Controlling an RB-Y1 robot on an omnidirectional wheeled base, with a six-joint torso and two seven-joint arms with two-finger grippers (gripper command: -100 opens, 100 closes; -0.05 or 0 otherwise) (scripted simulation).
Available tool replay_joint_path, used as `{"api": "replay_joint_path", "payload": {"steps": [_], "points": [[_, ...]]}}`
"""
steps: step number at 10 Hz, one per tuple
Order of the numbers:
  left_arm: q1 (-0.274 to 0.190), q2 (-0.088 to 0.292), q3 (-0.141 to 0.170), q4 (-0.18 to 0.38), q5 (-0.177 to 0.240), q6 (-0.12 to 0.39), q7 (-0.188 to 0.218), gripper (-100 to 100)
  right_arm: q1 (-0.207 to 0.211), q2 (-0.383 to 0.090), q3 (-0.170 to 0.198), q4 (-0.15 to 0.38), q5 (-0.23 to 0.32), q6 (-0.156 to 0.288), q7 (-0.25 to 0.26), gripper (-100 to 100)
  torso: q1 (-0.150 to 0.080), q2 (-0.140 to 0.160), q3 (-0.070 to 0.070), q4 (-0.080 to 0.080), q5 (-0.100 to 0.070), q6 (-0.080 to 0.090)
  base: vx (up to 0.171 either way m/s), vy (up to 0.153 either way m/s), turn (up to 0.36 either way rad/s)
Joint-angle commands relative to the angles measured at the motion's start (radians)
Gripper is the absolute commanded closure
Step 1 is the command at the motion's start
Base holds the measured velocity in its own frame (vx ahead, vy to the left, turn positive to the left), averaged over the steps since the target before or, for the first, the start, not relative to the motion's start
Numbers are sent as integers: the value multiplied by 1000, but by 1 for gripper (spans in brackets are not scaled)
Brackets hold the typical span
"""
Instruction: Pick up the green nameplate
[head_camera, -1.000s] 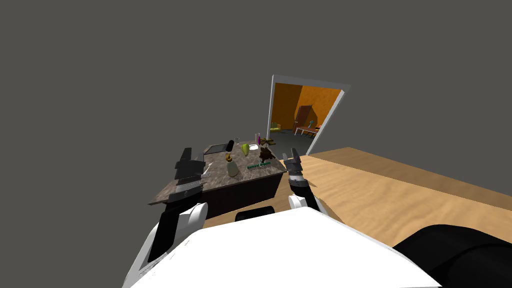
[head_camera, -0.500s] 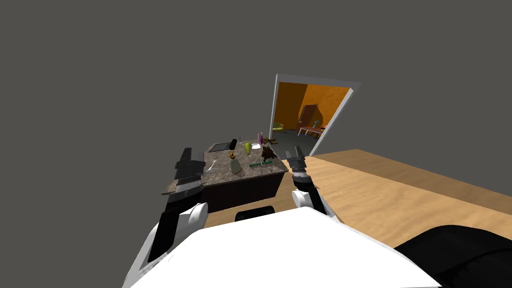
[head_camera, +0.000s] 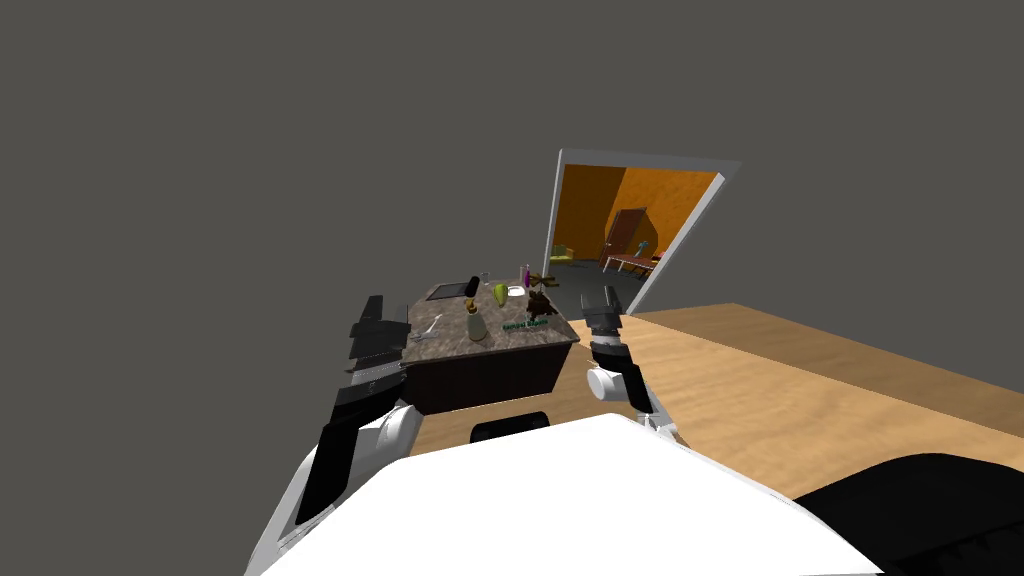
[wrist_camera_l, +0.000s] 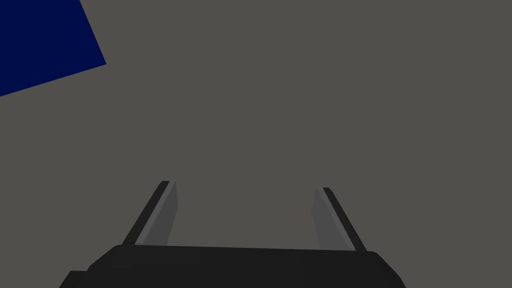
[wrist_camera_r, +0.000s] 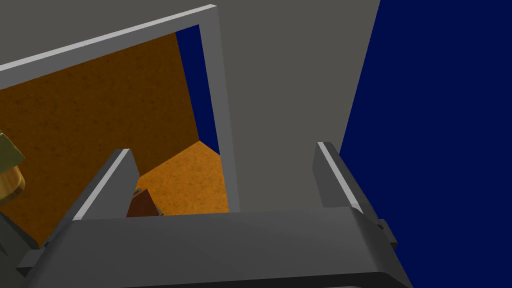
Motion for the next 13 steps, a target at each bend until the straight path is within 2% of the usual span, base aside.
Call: {"api": "replay_joint_path", "payload": {"steps": [1, 2, 3, 4, 5, 6, 7, 8, 9, 11, 12, 13], "points": [[0, 0, 0, 0, 0, 0, 0, 0, -41, -11, -41, 33, -50, -21, -14, -100, 0, 0, 0, 0, 0, 0, -46, 1, 121], [0, 0, 0, 0, 0, 0, 0, 0, -41, -11, -41, 33, -75, -21, -14, -100, 0, 0, 0, 0, 0, 0, -45, 1, 69], [0, 0, 0, 0, 0, 0, 0, 0, -81, -18, -78, 62, -107, -35, -25, -100, 0, 0, 0, 0, 0, 0, -62, 5, 132], [0, 0, 0, 0, 0, 0, 0, 0, -81, -18, -78, 62, -137, -35, -25, -100, 0, 1, 0, 0, 0, 0, -48, 2, 72], [0, 0, 0, 0, 0, 0, 0, 0, -123, -23, -117, 92, -167, -51, -37, -100, 0, 0, 0, 0, 0, 0, -58, 4, 119], [0, 0, 0, 0, 0, 0, 0, 0, -123, -23, -117, 92, -199, -51, -37, -100, 0, 1, 0, 0, 0, 0, -47, -1, 71], [0, 0, 0, 0, 0, 0, 0, 0, -164, -28, -157, 124, -230, -67, -51, -100, 0, 0, 0, 0, 0, 0, -52, 1, 162], [0, 0, 0, 0, 0, 0, 0, 0, -167, -28, -157, 124, -262, -67, -51, -100, 0, 0, 0, 0, 0, 0, -45, -2, 74], [0, 0, 0, 0, 0, 0, 0, 0, -213, -31, -198, 158, -294, -85, -64, -100, 0, 0, 0, 0, 0, 0, -53, 3, 147], [0, 0, 0, 0, 0, 0, 0, 0, -213, -31, -198, 158, -343, -85, -64, -100, 0, 0, 0, 0, 0, 0, -37, 2, 34], [0, 0, 0, 0, 0, 0, 0, 0, -260, -35, -239, 194, -378, -103, -79, -100, 0, -1, 0, 0, 0, 0, -42, 6, 147], [0, 0, 0, 0, 0, 0, 0, 0, -260, -35, -239, 194, -406, -103, -79, -100, 0, -1, 0, 0, 0, 0, -44, -2, 103]]}}
